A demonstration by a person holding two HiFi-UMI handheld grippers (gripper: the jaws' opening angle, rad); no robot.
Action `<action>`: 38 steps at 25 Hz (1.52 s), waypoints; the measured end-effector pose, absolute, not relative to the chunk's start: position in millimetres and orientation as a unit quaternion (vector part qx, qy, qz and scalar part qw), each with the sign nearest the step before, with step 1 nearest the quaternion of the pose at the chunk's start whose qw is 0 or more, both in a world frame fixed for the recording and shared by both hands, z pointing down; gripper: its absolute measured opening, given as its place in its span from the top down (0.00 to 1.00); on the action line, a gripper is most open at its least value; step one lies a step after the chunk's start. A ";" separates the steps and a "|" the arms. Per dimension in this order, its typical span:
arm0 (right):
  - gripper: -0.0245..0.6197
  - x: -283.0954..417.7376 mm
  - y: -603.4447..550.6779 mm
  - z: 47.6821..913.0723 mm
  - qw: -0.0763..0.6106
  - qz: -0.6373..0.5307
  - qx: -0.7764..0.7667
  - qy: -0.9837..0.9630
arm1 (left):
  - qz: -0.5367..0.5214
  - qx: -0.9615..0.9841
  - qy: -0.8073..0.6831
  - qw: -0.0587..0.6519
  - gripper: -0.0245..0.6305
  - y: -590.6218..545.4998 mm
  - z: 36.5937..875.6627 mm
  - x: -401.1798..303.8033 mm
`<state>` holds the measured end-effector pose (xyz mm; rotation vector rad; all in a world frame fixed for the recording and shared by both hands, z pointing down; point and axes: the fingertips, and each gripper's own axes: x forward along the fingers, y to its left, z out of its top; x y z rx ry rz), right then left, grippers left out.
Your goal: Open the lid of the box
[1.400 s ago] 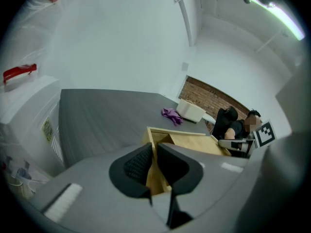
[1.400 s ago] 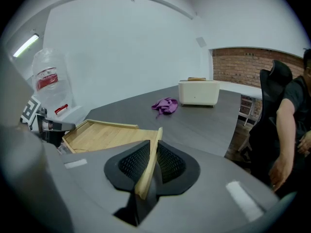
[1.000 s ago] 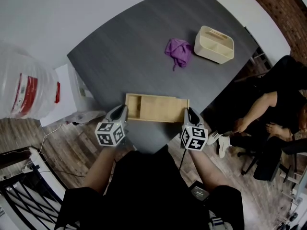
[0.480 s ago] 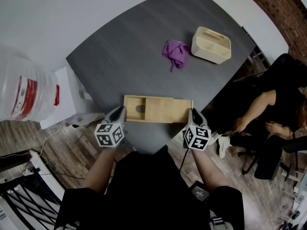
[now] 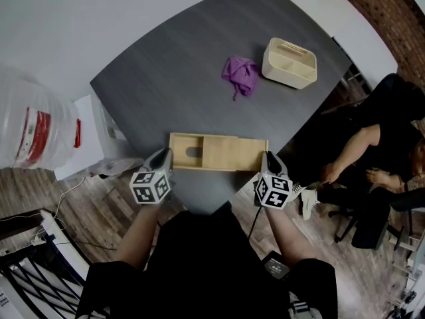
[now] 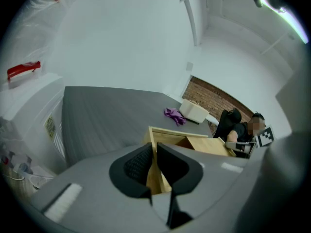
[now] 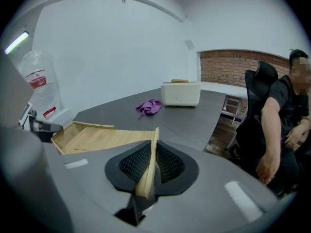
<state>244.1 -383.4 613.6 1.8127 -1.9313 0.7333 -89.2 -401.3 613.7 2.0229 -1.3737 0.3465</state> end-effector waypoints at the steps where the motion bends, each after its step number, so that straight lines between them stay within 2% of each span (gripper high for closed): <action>1: 0.90 246.1 -383.5 613.7 0.195 0.261 0.649 -0.688 | 0.132 0.773 -0.526 0.330 0.92 -401.5 613.8 -89.3; 38: 0.92 292.9 -379.5 612.6 0.185 0.263 0.691 -0.647 | 0.141 0.777 -0.521 0.325 0.92 -402.5 613.7 -90.4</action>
